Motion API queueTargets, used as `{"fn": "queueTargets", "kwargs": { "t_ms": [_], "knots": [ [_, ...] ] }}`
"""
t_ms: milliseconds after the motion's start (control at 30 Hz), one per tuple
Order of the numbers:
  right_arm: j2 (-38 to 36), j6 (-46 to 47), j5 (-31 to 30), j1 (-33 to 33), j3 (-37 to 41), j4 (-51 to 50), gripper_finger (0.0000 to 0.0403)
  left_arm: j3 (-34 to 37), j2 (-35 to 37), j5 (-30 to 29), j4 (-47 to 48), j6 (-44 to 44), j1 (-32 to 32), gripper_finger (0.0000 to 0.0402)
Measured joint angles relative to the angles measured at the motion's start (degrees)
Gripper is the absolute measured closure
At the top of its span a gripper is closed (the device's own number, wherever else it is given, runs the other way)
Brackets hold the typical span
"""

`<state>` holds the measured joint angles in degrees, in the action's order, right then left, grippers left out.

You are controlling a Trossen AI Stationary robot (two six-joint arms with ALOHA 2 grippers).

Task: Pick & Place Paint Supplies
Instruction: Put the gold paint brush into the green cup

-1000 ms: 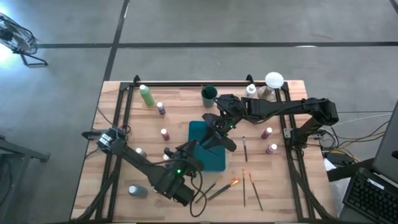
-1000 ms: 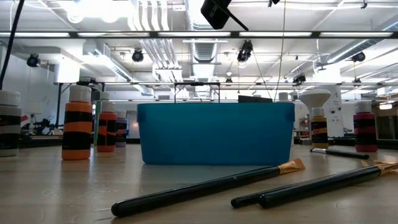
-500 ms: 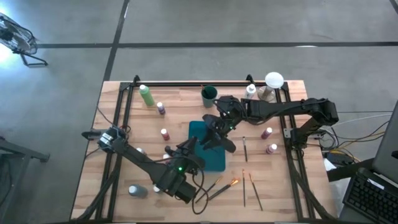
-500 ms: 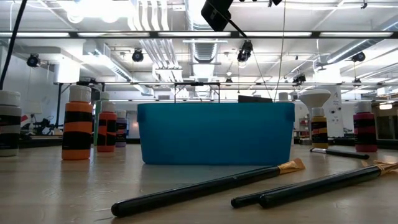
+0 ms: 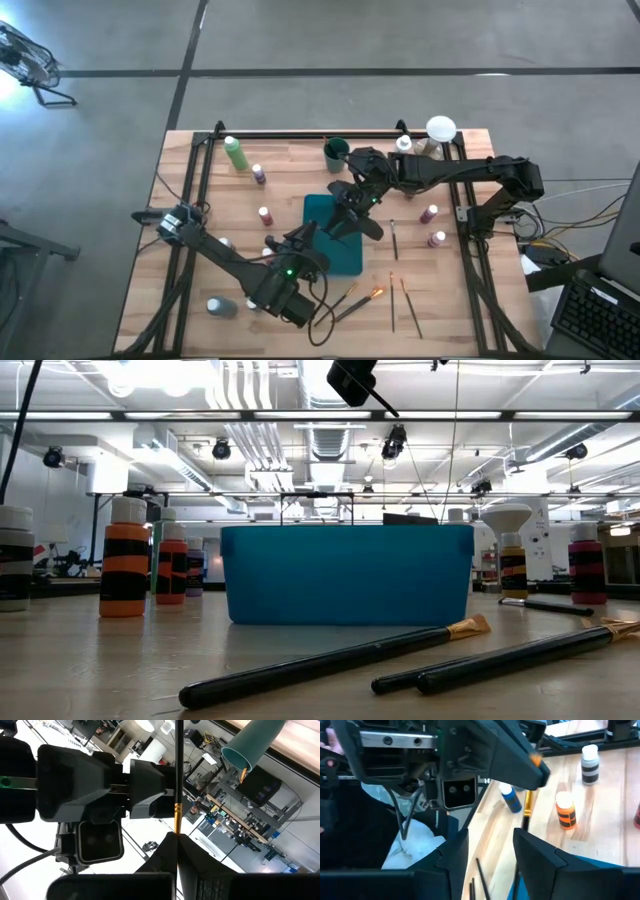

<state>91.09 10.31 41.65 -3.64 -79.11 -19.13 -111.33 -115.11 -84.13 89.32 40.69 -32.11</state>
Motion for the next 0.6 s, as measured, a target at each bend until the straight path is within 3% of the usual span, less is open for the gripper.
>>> {"fn": "queueTargets", "kwargs": {
  "t_ms": [133, 300, 600],
  "knots": [
    [0.0, -0.69, -0.1, -0.36, -0.08, 0.02, 0.0266, 0.0, 0.0, 0.08, -0.26, 0.02, 0.01, 0.0401],
    [0.32, -2.6, -4.76, -0.59, 0.02, -0.25, 0.0274, 0.0, 0.0, 0.08, -0.37, 0.07, 0.01, 0.0401],
    [3.91, -2.52, -5.18, -0.29, 0.02, 0.9, 0.0246, -0.04, 0.0, 0.08, -0.81, 0.18, 0.15, 0.0401]
  ]
}}
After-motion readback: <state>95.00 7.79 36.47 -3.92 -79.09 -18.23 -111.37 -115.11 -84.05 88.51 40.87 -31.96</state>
